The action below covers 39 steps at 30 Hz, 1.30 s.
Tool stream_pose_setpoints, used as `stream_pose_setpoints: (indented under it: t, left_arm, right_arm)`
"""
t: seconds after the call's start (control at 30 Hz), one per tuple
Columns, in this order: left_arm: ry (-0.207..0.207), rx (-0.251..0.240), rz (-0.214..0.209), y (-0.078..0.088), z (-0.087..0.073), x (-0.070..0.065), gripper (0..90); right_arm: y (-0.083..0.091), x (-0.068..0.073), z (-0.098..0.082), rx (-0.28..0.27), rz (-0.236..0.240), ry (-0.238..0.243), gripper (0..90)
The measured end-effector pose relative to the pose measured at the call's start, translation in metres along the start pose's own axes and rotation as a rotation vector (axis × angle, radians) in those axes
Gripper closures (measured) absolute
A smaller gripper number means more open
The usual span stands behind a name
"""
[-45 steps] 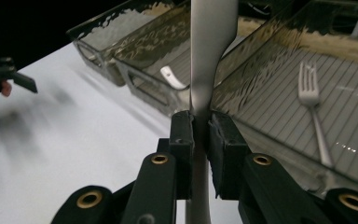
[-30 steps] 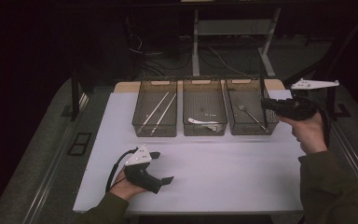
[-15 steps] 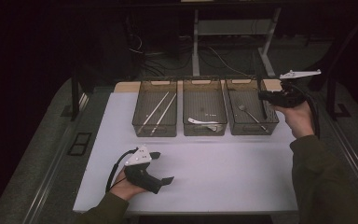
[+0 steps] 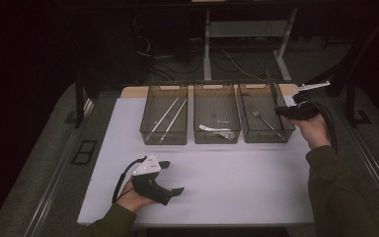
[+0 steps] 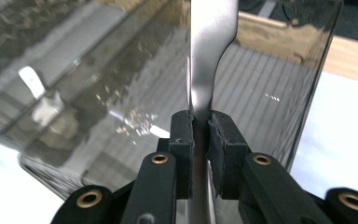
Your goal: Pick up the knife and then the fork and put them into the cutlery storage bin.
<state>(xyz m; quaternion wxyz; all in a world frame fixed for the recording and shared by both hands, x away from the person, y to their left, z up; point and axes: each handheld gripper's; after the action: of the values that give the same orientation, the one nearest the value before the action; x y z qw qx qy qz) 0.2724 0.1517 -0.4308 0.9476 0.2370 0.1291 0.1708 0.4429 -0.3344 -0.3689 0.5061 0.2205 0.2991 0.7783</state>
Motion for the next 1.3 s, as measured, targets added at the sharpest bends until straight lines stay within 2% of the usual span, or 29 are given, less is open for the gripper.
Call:
stream_pose_setpoints:
  t: [0.17,0.57,1.03,1.17,1.3]
  left_arm:
    - [0.001,-0.002,0.000,-0.001,0.000,0.000,0.0]
    - [0.000,0.001,0.000,-0.001,0.000,0.000,0.0]
    - [0.000,0.004,-0.002,-0.001,0.000,-0.001,0.0]
    - [-0.001,0.000,-0.002,-0.001,0.000,0.000,0.0]
    - [-0.001,0.001,-0.001,-0.001,0.000,-0.001,0.0]
  right_arm:
    - [-0.007,-0.001,-0.006,0.049,-0.010,0.006,80.0]
    - [-0.023,0.006,-0.007,0.130,-0.066,0.073,79.9]
    - [-0.034,0.018,-0.004,0.184,-0.084,0.134,78.2]
    - [-0.036,0.020,-0.005,0.196,-0.089,0.133,80.4]
    - [-0.034,0.018,-0.004,0.184,-0.079,0.121,80.8]
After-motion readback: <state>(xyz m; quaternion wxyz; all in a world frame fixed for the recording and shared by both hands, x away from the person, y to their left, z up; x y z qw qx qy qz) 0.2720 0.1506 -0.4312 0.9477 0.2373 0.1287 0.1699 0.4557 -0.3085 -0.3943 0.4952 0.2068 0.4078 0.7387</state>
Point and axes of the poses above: each handheld gripper's, and its own axes: y roughly backward along the jaws, z roughly out of its top, x roughly to its left, and after that the axes turned 6 degrees about -z, right-handed
